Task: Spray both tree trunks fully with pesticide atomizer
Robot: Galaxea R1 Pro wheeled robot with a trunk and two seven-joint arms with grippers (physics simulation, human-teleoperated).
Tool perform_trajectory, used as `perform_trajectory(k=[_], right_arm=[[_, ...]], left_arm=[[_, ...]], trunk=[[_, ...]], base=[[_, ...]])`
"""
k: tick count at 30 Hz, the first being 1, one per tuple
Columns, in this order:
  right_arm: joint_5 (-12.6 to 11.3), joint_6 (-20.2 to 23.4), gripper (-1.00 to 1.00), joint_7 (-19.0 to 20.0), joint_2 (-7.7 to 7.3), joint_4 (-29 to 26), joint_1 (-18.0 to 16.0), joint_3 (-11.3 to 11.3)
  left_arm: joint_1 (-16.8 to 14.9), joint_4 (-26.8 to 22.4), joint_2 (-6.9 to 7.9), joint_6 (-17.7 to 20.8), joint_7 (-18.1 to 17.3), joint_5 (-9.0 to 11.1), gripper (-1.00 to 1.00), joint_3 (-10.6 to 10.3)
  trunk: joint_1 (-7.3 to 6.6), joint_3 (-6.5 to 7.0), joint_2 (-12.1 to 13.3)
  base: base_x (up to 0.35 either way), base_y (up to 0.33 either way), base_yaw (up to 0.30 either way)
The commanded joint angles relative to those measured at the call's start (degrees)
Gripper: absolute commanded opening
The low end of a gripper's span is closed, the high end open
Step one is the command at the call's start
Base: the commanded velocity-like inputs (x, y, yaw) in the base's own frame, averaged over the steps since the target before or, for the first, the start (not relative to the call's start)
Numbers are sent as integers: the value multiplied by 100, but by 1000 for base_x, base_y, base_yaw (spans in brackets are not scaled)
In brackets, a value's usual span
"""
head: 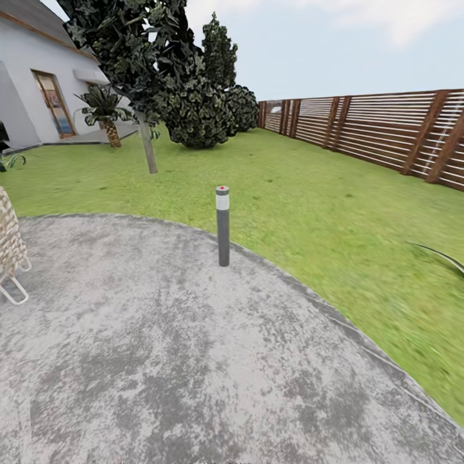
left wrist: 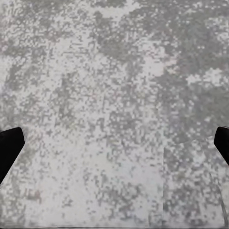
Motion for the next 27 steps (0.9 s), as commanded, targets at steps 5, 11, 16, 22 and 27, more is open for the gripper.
perform_trajectory(k=[5,11,16,22,27], right_arm=[[7,-17,100,-3,-1,2,-2,1],[8,-17,100,-3,-1,2,-2,1],[7,-17,100,-3,-1,2,-2,1],[9,-17,100,-3,-1,2,-2,1],[10,-17,100,-3,-1,4,-2,1]], left_arm=[[-5,5,0,-19,-5,21,100,-2],[-5,1,0,-19,-5,21,100,-2],[-5,1,0,-19,-5,21,100,-2],[-5,1,0,-19,-5,21,100,-2],[-5,-22,15,-10,56,21,100,6]], trunk=[[109,-123,-204],[241,-265,-444],[351,-383,-645],[373,-435,-685],[373,-464,-685]], base=[[0,0,229],[0,0,229],[0,0,229],[0,0,229],[0,0,229]])
